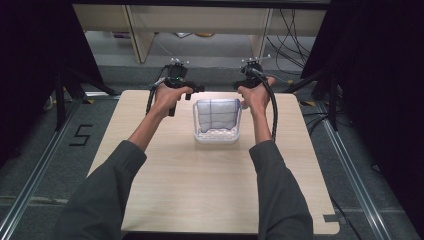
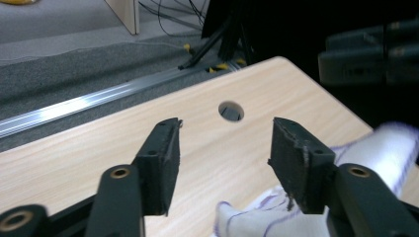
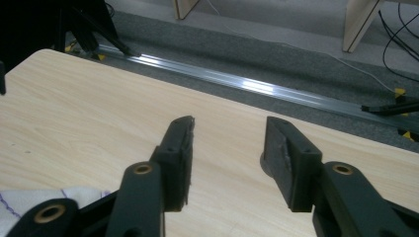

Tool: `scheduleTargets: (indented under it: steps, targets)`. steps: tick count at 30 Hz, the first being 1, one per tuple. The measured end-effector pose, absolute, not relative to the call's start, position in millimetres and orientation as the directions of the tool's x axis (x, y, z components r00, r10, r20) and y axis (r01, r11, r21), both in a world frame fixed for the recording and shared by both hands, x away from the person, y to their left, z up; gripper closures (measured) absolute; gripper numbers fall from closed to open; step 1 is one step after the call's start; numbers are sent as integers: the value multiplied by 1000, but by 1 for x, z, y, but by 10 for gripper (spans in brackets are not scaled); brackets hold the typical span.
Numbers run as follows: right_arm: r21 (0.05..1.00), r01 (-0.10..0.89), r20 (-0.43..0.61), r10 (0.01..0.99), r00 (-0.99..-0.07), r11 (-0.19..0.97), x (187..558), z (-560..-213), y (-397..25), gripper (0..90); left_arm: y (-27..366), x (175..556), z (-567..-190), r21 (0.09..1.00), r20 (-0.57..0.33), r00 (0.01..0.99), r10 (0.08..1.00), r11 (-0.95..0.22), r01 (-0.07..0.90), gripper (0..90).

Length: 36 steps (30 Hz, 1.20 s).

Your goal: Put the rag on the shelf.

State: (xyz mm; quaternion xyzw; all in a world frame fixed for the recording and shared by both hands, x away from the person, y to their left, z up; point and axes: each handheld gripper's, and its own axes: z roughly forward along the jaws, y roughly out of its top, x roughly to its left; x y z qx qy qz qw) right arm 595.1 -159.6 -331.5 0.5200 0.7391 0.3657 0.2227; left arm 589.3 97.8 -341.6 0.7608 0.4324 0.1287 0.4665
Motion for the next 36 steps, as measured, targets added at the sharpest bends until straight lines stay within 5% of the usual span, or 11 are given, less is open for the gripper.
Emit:
scheduleTargets:
  steps: [20, 36]
  targets:
    - [789, 588, 153, 871, -467, 177, 568, -312, -154, 371, 114, 549, -331, 828, -242, 631, 737, -181, 530, 302]
    - [795, 571, 150, 844, -515, 207, 540, -313, -161, 358, 123, 521, -336, 838, -238, 665, 708, -196, 509, 283]
